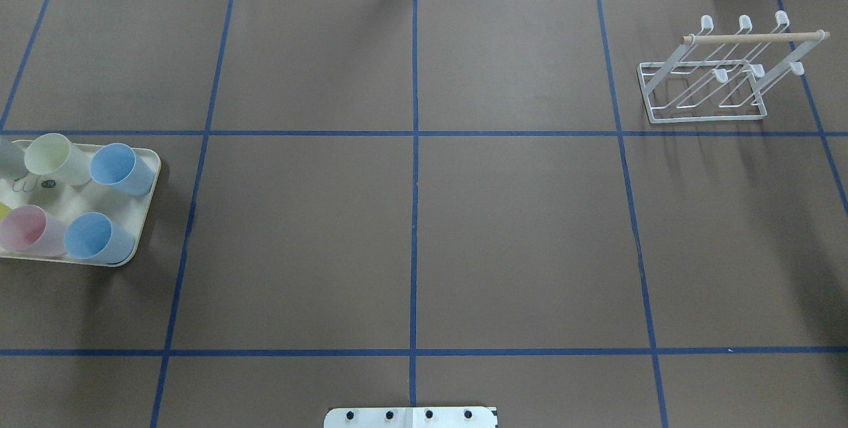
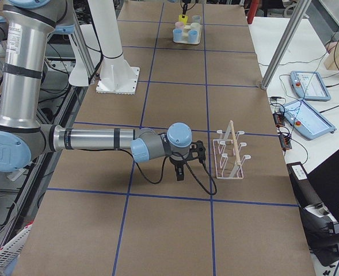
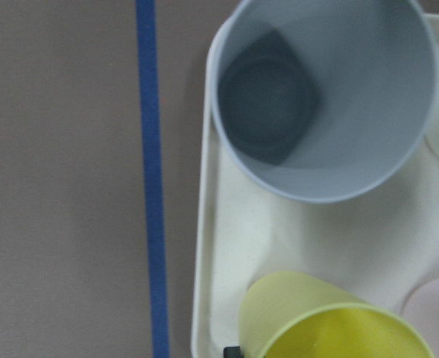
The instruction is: Transfer IKEA cup to right arm and place on rack
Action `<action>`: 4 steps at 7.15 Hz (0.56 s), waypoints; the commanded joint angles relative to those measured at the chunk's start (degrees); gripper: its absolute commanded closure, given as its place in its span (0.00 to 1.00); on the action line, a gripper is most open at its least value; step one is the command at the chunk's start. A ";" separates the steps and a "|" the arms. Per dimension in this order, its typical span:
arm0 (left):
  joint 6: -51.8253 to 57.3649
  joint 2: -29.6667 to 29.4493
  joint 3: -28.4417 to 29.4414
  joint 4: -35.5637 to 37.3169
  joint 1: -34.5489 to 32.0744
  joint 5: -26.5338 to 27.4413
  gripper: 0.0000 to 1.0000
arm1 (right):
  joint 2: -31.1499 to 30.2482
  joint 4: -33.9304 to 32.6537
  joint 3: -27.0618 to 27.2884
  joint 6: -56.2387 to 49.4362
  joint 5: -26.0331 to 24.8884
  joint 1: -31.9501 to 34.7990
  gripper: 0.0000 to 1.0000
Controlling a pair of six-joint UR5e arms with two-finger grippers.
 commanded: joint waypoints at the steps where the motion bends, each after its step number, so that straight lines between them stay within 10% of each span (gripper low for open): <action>1: -0.32 0.23 -2.72 0.40 -7.20 -7.27 1.00 | 0.38 3.52 -0.09 1.02 2.39 -1.46 0.01; 4: -14.31 -1.86 -9.74 0.41 -10.68 -6.77 1.00 | 3.53 8.98 -0.18 13.99 2.31 -6.90 0.01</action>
